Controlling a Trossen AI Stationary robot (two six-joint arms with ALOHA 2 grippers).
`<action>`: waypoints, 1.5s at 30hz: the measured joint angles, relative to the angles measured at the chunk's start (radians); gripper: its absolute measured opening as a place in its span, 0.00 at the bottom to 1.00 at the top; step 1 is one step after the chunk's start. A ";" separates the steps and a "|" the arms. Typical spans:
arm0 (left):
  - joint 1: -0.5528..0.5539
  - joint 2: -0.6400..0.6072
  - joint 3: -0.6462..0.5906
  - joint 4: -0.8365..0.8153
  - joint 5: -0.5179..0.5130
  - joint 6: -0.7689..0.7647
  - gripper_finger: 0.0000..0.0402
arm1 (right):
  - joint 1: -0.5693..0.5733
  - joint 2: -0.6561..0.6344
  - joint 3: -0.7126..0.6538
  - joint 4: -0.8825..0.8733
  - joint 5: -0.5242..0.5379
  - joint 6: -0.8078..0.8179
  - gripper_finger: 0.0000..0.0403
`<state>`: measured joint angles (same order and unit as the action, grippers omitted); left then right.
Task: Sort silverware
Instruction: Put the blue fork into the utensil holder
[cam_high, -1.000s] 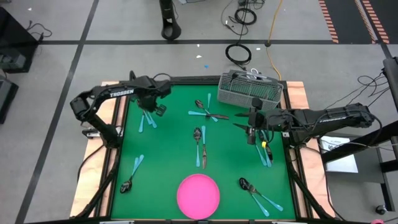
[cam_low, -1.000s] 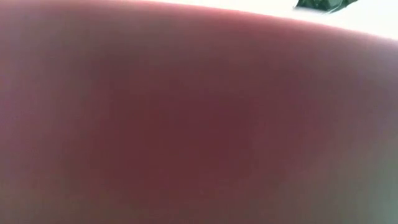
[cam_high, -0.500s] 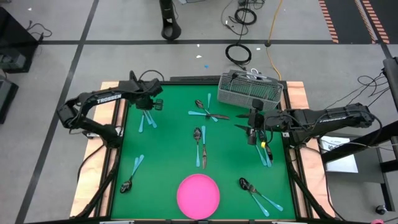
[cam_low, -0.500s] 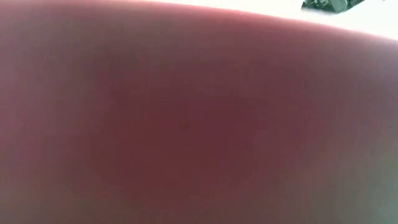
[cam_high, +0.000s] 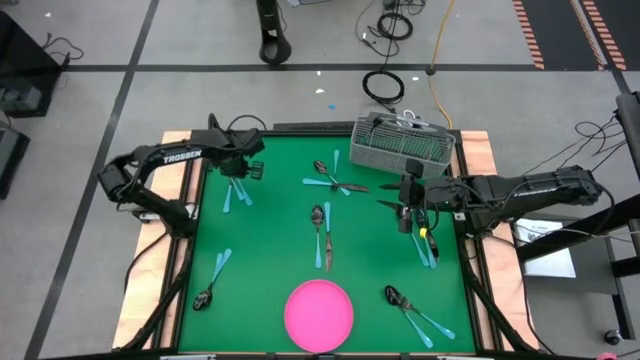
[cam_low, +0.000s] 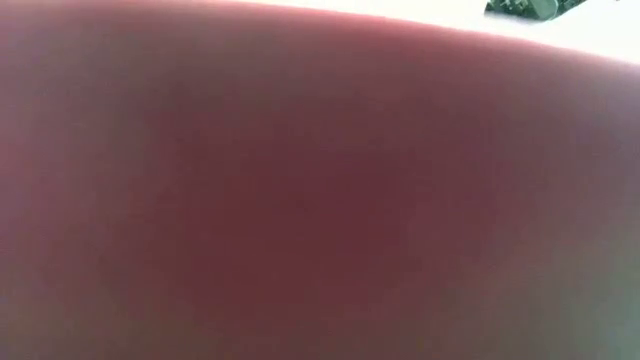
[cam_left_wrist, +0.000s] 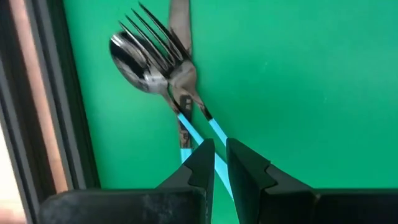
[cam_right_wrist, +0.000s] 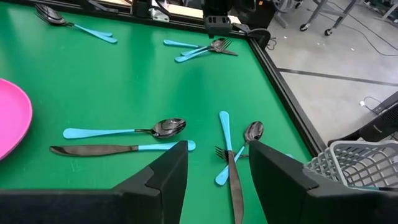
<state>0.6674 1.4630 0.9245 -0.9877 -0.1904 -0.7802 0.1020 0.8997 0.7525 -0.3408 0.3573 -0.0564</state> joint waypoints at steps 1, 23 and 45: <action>0.000 0.009 0.000 0.000 0.014 -0.002 0.12 | 0.000 0.000 0.000 0.000 0.000 -0.006 0.40; 0.034 0.041 -0.001 0.061 0.090 -0.079 0.44 | 0.000 0.000 0.000 -0.018 0.000 -0.016 0.40; 0.047 0.041 -0.142 0.208 0.090 -0.094 0.44 | 0.000 0.000 0.000 -0.027 0.006 -0.019 0.40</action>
<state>0.7143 1.5042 0.7827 -0.7794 -0.1005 -0.8747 0.1020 0.8997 0.7525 -0.3679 0.3637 -0.0757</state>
